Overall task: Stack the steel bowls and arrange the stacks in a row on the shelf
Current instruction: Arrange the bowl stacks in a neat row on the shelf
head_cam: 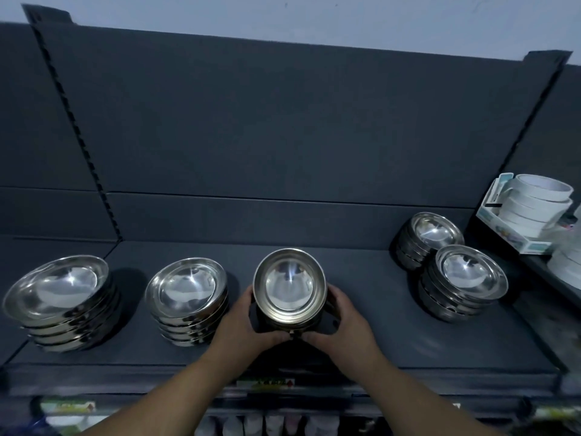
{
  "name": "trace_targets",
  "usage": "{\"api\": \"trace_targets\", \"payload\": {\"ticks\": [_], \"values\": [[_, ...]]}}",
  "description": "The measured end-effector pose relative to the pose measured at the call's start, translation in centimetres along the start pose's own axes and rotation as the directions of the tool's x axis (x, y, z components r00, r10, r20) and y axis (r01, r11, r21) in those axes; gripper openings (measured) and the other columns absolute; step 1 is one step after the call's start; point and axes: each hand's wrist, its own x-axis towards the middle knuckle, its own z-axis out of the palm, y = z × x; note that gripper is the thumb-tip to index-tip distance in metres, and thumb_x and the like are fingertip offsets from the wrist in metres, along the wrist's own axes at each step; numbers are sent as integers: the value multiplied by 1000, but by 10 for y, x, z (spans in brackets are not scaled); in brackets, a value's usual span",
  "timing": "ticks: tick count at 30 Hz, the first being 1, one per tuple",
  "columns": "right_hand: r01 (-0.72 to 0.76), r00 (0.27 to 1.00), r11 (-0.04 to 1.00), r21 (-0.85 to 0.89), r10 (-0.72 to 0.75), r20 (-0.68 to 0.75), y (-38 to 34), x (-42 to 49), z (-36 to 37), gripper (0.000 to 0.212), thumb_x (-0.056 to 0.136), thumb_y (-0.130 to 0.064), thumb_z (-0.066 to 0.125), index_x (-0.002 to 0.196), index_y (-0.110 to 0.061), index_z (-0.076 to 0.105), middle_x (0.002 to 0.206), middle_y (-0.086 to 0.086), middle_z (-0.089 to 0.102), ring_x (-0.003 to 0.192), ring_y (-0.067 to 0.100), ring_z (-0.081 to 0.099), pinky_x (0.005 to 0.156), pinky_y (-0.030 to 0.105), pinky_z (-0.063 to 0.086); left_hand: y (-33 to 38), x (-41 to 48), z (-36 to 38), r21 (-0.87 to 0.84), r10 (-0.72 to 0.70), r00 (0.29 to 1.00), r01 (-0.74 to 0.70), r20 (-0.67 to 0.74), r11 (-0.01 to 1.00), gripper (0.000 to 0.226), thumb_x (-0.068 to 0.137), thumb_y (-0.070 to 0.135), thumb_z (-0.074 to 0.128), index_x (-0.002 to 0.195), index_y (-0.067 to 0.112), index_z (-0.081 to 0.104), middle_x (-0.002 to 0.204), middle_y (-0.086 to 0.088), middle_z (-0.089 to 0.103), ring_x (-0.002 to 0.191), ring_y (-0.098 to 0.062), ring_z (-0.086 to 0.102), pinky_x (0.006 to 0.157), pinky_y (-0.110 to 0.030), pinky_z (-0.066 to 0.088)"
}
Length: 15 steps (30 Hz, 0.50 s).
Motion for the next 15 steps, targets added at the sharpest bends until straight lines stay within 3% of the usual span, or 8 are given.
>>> {"api": "trace_targets", "payload": {"ticks": [2, 6, 9, 12, 15], "values": [[-12, 1000, 1000, -1, 12, 8, 0, 0, 0, 91, 61, -20, 90, 130, -47, 37, 125, -26, 55, 123, -2, 50, 106, 20, 41, -1, 0, 0, -5, 0, 1000, 0, 6, 1000, 91, 59, 20, 90, 126, 42, 33, 108, 38, 45, 103, 14, 46, 76, 7, 32], [-9, 1000, 1000, 9, 9, 4, -7, 2, -4, 92, 61, -24, 90, 136, -41, 39, 122, -35, 49, 122, -8, 46, 94, 1, 34, -2, 2, -3, -30, 23, 1000, -23, -4, 999, 98, 56, 26, 91, 126, 50, 26, 114, 40, 43, 107, 20, 43, 82, 3, 32], [6, 1000, 1000, 3, -6, -10, -11, 2, -6, 93, 62, -26, 90, 141, -36, 40, 130, -26, 52, 126, -6, 45, 100, 9, 35, -5, 4, -4, -56, 26, 1000, -26, -2, 998, 100, 56, 26, 91, 129, 50, 27, 120, 37, 46, 117, 11, 44, 96, -9, 34], [7, 1000, 1000, 1, -7, -15, -12, 2, -6, 90, 62, -30, 89, 139, -37, 42, 131, -24, 53, 127, -4, 45, 102, 10, 35, -5, 7, -6, -54, 31, 1000, -31, 4, 998, 101, 52, 34, 91, 135, 43, 34, 128, 27, 52, 124, 5, 45, 106, -24, 37], [-8, 1000, 1000, 10, 8, -21, -14, 2, -8, 84, 65, -35, 88, 136, -38, 45, 126, -28, 52, 124, -7, 45, 90, 0, 32, 2, 9, -9, -65, 38, 999, -39, -9, 997, 104, 57, 35, 90, 143, 35, 32, 133, 20, 51, 127, 2, 44, 108, -24, 35]]}}
